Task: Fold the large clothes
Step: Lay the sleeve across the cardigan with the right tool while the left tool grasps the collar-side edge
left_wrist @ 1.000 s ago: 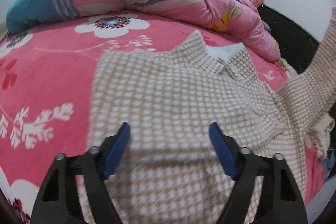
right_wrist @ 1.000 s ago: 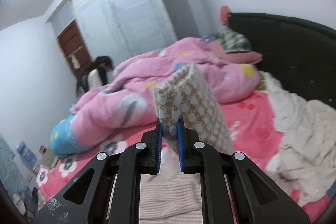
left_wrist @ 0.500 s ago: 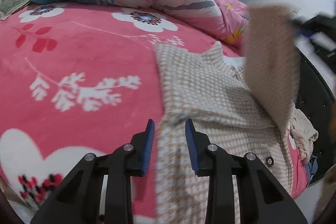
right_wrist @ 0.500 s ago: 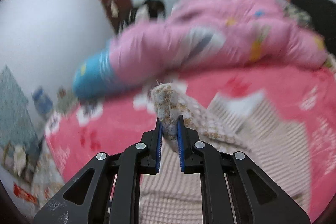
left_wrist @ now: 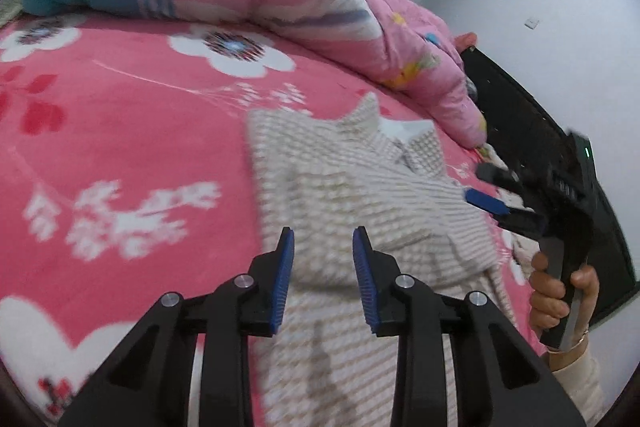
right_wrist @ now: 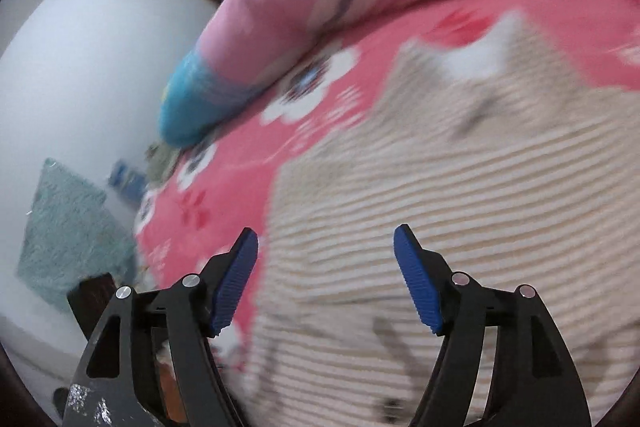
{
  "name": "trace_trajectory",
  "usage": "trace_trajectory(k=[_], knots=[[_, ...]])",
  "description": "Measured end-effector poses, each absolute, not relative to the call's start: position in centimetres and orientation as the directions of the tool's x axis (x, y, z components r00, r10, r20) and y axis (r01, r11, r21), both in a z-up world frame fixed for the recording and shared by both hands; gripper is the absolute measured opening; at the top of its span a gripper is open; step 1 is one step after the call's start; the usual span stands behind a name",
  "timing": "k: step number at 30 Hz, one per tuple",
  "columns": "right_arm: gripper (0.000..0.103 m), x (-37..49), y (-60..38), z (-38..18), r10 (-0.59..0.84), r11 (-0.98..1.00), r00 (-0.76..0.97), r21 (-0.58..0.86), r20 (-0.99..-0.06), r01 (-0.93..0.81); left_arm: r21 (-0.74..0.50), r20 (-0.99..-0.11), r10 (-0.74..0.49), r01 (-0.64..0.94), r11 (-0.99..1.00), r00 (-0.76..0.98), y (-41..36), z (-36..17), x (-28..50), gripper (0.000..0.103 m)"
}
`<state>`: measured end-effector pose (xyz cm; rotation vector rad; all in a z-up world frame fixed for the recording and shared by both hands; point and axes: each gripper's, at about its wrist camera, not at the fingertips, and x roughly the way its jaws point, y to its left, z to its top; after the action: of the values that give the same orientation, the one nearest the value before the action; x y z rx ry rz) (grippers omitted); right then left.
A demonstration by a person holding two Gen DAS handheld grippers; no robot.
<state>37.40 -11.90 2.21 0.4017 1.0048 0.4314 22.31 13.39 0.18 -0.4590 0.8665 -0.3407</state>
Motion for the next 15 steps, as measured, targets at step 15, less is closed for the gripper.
trace_trajectory(k=[15], knots=[[0.068,39.0,-29.5,-3.6,0.294,0.917,0.543,0.392,-0.786,0.070,-0.503,-0.793,-0.437,-0.054,0.862,0.424,11.3,-4.8,32.9,0.037]])
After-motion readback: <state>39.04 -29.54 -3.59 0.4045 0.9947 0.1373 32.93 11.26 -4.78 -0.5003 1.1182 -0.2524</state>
